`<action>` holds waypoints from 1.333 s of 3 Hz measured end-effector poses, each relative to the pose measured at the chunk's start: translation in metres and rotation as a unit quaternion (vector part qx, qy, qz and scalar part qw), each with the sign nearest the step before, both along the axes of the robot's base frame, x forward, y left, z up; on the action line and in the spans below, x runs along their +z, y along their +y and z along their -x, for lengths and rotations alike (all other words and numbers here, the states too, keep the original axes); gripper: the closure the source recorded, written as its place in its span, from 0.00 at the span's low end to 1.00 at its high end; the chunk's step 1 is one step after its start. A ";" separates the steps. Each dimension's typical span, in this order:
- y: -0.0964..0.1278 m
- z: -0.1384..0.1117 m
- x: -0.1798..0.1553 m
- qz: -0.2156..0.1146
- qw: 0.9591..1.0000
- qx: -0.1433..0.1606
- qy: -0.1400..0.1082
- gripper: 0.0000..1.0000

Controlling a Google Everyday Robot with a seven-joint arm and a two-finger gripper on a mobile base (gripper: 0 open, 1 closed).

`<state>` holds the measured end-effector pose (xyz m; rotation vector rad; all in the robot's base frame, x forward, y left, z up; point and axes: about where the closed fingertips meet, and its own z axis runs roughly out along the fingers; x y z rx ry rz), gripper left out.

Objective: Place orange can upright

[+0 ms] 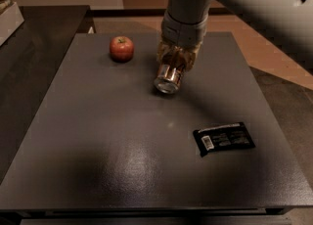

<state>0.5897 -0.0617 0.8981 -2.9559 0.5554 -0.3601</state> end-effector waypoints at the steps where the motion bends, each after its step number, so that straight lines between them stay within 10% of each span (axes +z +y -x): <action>1: 0.009 0.005 0.022 -0.004 0.996 0.063 -0.068 1.00; 3: 0.028 0.009 0.057 -0.061 0.972 0.178 -0.139 1.00; 4: 0.028 0.009 0.057 -0.061 0.973 0.177 -0.139 1.00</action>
Offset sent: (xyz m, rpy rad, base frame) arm -0.0043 0.0258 0.0714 0.1679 -0.3373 0.3531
